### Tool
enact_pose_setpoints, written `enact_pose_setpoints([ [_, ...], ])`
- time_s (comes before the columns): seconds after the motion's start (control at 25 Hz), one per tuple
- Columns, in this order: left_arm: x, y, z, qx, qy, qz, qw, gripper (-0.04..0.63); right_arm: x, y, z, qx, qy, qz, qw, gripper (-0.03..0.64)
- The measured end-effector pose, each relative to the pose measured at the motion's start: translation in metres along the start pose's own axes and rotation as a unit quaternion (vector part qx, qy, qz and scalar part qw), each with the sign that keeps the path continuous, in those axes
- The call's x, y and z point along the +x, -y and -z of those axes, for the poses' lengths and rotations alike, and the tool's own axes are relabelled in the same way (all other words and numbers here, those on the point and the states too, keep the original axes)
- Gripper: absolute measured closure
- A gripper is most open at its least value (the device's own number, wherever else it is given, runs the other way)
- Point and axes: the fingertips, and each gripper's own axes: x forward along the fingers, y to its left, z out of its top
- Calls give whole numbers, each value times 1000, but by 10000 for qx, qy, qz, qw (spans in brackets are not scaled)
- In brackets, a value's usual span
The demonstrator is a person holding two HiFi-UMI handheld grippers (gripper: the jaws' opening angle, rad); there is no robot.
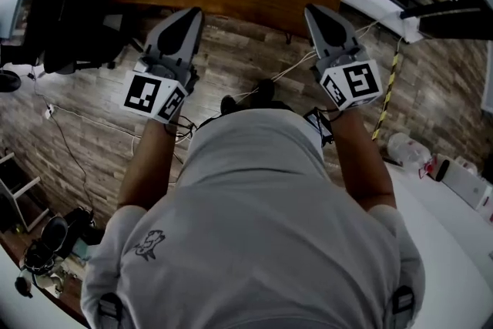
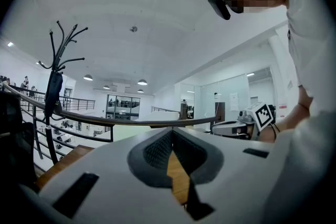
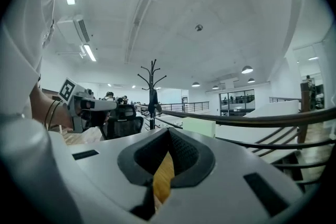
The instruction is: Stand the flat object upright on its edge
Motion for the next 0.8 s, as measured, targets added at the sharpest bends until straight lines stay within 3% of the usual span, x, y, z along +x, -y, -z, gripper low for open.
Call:
enact_pose_setpoints([
  [0.64, -144, 25, 8, 3, 124, 696, 9975, 583, -65, -135, -1, 144, -18, 577, 9982, 584],
  [0.8, -162, 26, 11, -261, 209, 720, 9968, 582, -81, -159, 6, 154, -147, 607, 9979, 584],
])
